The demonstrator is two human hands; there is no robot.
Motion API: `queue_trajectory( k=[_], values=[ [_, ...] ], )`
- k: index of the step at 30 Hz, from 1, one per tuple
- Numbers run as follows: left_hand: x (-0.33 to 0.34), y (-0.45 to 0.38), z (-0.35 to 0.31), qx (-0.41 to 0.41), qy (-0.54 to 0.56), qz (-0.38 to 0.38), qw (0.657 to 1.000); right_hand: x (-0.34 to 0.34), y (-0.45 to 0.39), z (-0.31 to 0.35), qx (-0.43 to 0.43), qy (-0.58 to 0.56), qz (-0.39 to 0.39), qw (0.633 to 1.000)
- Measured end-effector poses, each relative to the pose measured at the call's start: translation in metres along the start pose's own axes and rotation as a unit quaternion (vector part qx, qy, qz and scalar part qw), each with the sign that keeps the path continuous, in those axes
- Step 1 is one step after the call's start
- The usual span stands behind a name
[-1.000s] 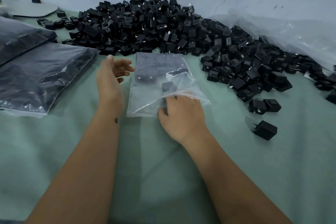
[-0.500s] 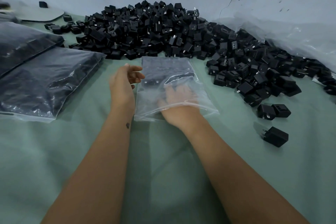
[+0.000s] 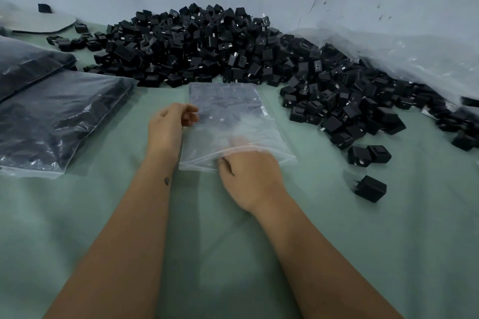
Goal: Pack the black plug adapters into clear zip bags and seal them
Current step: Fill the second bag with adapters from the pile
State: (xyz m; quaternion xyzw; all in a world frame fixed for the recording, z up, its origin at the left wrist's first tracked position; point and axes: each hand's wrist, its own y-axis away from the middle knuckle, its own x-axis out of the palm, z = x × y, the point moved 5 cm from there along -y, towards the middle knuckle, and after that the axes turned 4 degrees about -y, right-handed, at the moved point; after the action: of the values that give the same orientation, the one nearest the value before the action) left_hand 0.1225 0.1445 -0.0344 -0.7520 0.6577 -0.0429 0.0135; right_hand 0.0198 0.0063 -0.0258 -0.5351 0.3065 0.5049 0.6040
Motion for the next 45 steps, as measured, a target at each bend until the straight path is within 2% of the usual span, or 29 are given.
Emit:
queue_trajectory(
  k=[3,7,9,13,16,19,23,27,32,34,41,43,45],
  values=[
    [0.004,0.002,0.003,0.012,-0.046,0.033,0.998,-0.015,0.019,0.004,-0.029,-0.040,-0.052,0.997],
    [0.007,0.003,0.003,0.038,-0.089,0.052,0.994,-0.042,0.044,-0.007,-0.019,-0.086,-0.229,0.969],
    [0.007,0.004,0.003,0.041,-0.105,0.050,0.992,-0.046,0.048,-0.009,-0.022,-0.088,-0.251,0.964],
    [0.004,0.006,0.000,0.063,-0.097,0.048,0.992,-0.025,0.044,0.009,-0.050,-0.053,-0.123,0.990],
    [0.006,0.009,-0.008,0.090,-0.049,0.072,0.992,-0.006,0.031,0.014,-0.005,-0.026,-0.001,1.000],
    [0.009,0.009,-0.008,0.094,-0.039,0.081,0.992,0.000,0.010,0.008,0.048,-0.022,0.047,0.998],
    [0.005,0.005,-0.005,0.071,0.010,0.041,0.997,0.002,-0.023,0.001,0.080,-0.039,0.101,0.991],
    [0.002,0.001,-0.003,0.056,0.023,0.019,0.998,0.003,-0.056,-0.002,0.059,-0.028,0.029,0.997],
    [0.004,-0.002,-0.002,0.041,0.017,0.009,0.999,0.023,-0.070,-0.024,0.137,-0.063,0.079,0.985],
    [0.005,-0.003,-0.001,0.038,0.014,0.010,0.999,0.023,-0.072,-0.027,0.141,-0.089,0.079,0.983],
    [0.007,-0.004,0.002,0.027,-0.015,0.032,0.999,0.006,-0.029,-0.015,0.091,-0.068,0.027,0.993],
    [0.007,-0.003,0.002,0.025,-0.020,0.039,0.999,-0.001,-0.010,-0.013,0.048,-0.014,0.023,0.998],
    [0.007,-0.001,0.003,0.027,-0.032,0.046,0.998,-0.016,0.010,-0.011,-0.015,0.011,-0.021,1.000]
  ],
)
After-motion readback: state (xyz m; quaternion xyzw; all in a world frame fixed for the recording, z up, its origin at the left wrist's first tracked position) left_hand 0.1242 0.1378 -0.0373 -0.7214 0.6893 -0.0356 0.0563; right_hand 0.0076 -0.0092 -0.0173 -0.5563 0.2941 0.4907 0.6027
